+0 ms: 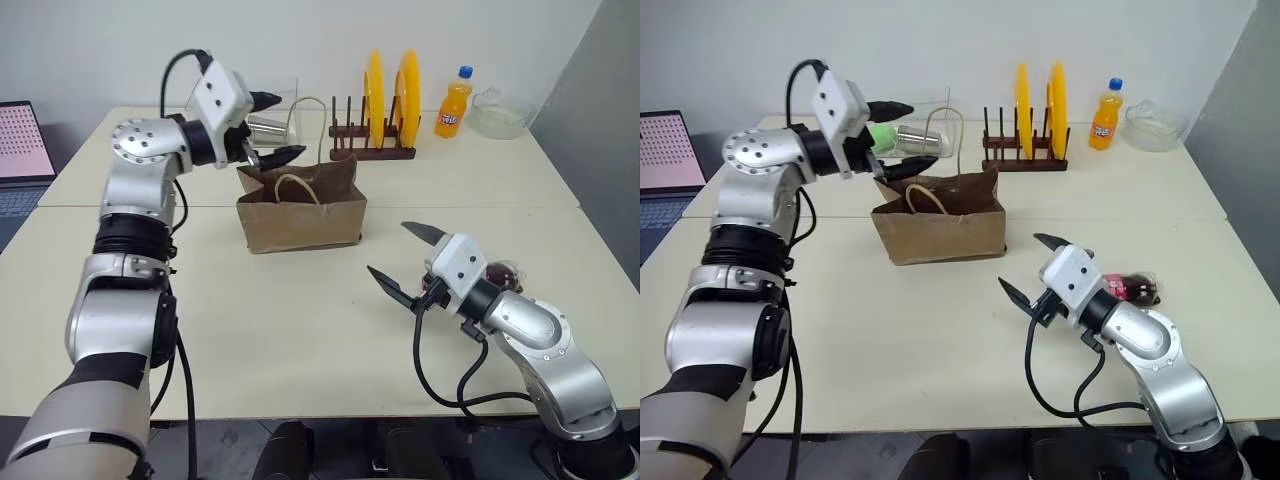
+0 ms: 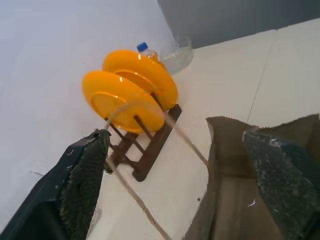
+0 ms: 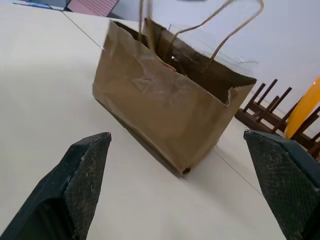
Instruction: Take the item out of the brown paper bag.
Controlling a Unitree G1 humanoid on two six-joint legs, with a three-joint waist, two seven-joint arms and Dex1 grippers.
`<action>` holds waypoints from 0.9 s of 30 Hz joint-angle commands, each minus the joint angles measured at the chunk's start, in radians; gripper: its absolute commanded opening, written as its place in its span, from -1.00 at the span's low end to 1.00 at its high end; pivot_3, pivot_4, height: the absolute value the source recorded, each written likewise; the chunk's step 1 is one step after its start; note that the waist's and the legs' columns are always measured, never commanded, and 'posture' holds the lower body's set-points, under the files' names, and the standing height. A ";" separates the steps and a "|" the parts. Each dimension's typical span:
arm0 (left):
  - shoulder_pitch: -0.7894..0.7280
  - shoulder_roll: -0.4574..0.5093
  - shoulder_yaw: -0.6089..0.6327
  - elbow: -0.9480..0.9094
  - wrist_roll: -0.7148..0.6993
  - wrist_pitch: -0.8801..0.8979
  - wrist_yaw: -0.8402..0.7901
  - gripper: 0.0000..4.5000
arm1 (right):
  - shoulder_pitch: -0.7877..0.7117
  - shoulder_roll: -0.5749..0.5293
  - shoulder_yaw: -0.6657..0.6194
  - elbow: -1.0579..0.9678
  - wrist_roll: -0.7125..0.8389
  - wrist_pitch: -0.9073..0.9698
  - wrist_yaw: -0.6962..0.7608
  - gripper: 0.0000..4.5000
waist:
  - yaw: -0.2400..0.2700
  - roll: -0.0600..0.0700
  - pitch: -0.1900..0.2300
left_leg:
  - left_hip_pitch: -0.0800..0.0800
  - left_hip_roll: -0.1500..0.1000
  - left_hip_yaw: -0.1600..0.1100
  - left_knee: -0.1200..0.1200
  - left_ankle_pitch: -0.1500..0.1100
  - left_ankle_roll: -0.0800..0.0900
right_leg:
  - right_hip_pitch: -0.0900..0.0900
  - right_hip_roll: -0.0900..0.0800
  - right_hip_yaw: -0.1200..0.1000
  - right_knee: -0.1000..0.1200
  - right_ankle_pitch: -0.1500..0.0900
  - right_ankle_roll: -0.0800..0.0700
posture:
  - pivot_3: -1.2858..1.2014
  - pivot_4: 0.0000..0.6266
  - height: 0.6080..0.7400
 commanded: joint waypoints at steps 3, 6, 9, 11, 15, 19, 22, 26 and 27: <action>0.223 0.100 0.152 -0.408 -0.070 0.247 0.144 0.99 | -0.008 -0.004 -0.082 0.019 0.023 -0.085 0.014 1.00 | -0.012 0.000 0.000 | 0.001 0.000 0.000 0.000 0.000 0.000 | 0.000 0.000 0.001 0.000 0.000 0.000 | 0.03 -0.52 1.00; 0.429 0.093 0.251 -0.667 -0.088 0.401 0.294 0.99 | 0.017 0.016 -0.120 0.036 0.043 -0.104 0.001 1.00 | -0.016 0.000 0.000 | 0.001 0.001 0.000 -0.001 0.000 0.000 | 0.001 0.000 0.001 0.000 0.000 0.000 | 0.03 -0.52 1.00; 0.634 0.009 0.350 -0.866 -0.090 0.517 0.478 0.99 | 0.051 0.037 -0.147 0.053 0.014 -0.149 -0.036 1.00 | -0.013 0.000 0.000 | 0.001 0.001 -0.001 -0.001 0.000 0.000 | 0.001 0.000 0.001 0.000 0.000 0.000 | 0.03 -0.52 1.00; 0.768 -0.086 0.392 -0.985 -0.077 0.545 0.602 0.99 | 0.084 0.058 -0.158 0.063 -0.010 -0.188 -0.067 1.00 | -0.009 0.000 -0.001 | 0.002 0.001 -0.001 0.000 0.000 0.000 | 0.001 -0.001 0.001 0.000 0.000 0.000 | 0.03 -0.52 1.00; 1.010 -0.234 0.363 -1.126 0.001 0.529 0.761 0.99 | 0.203 0.138 -0.169 0.073 -0.035 -0.320 -0.135 1.00 | 0.007 -0.002 -0.002 | 0.002 0.001 0.000 0.000 0.000 0.000 | 0.002 -0.001 0.001 0.000 0.000 0.000 | 0.03 -0.52 1.00; 1.156 -0.321 0.323 -1.141 0.038 0.432 0.815 0.99 | 0.340 0.193 -0.155 0.080 -0.096 -0.421 -0.194 1.00 | 0.012 -0.002 -0.002 | 0.002 0.001 0.000 -0.001 0.000 0.000 | 0.002 -0.001 0.001 0.000 0.000 0.000 | 0.03 -0.52 1.00; 1.230 -0.362 0.290 -1.123 0.047 0.380 0.829 0.99 | 0.415 0.236 -0.128 0.096 -0.122 -0.479 -0.224 1.00 | 0.012 -0.001 -0.003 | 0.003 0.001 0.000 -0.001 0.000 0.000 | 0.002 -0.001 0.001 -0.001 0.000 0.000 | 0.03 -0.52 1.00; 1.279 -0.383 0.226 -1.116 0.077 0.291 0.831 0.99 | 0.443 0.279 -0.123 0.133 -0.134 -0.483 -0.262 1.00 | 0.011 -0.001 -0.003 | 0.004 0.001 0.000 -0.001 0.000 0.000 | 0.003 -0.001 0.001 0.000 0.000 0.000 | 0.03 -0.52 1.00; 1.285 -0.388 0.213 -1.116 0.072 0.266 0.824 0.99 | 0.438 0.285 -0.128 0.145 -0.134 -0.479 -0.269 1.00 | 0.011 -0.001 -0.003 | 0.004 0.001 0.000 -0.001 0.000 0.000 | 0.003 0.000 0.001 0.000 0.000 0.000 | 0.03 -0.52 1.00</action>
